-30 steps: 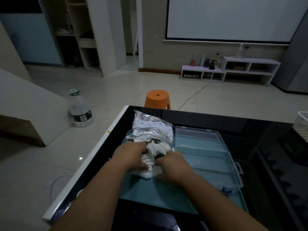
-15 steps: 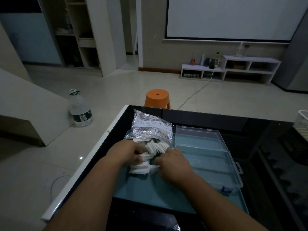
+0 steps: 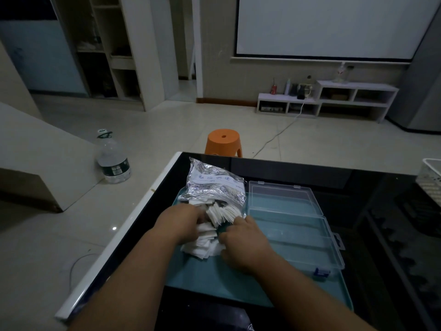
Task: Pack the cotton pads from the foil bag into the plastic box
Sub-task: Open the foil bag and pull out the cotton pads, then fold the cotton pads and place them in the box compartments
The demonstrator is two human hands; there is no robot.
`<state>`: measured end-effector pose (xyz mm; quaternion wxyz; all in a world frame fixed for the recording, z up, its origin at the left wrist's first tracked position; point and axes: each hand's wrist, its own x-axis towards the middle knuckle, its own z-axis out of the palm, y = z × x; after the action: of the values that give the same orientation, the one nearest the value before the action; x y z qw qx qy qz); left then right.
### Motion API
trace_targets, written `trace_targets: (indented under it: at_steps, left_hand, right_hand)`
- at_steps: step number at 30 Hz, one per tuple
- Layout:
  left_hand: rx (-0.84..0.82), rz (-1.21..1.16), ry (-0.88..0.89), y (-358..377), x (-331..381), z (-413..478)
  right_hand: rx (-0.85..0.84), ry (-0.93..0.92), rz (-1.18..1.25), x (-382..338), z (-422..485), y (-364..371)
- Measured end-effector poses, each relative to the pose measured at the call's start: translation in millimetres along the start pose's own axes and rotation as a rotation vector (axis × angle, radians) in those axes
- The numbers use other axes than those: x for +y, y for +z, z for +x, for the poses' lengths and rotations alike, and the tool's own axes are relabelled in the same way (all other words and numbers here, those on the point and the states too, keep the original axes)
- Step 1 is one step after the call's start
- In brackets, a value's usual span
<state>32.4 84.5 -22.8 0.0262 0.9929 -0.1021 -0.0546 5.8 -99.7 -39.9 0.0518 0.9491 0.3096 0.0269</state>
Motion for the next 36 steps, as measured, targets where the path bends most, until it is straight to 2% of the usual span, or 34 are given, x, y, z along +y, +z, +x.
trace_targets:
  at_steps: [5,15,21,26,29,31,36]
  left_hand:
    - [-0.014,-0.007,-0.008,-0.3,0.1,-0.3]
    - [-0.043,0.048,0.046,0.9,1.8,-3.0]
    - [0.031,0.103,0.051,-1.8,8.1,-3.6]
    - [0.115,0.077,0.016,-15.6,4.8,-5.0]
    - [0.139,-0.027,-0.036,-30.9,0.6,-9.2]
    - [0.148,-0.148,-0.071,-39.5,-0.6,-12.2]
    - [0.205,-0.812,-0.184,-42.8,3.1,-9.0]
  right_hand:
    - [0.091,-0.009,0.011,0.4,-0.1,7.8]
    - [0.084,0.005,0.009,-0.4,-0.1,3.1]
    - [0.072,0.028,0.051,-1.1,0.1,0.5]
    - [0.135,0.051,0.075,8.3,-2.9,-17.2]
    - [0.233,0.045,0.115,19.0,-3.3,-32.2]
    - [0.282,0.089,0.231,26.6,-6.9,-39.2]
    - [0.302,0.490,0.745,42.2,-11.3,-40.6]
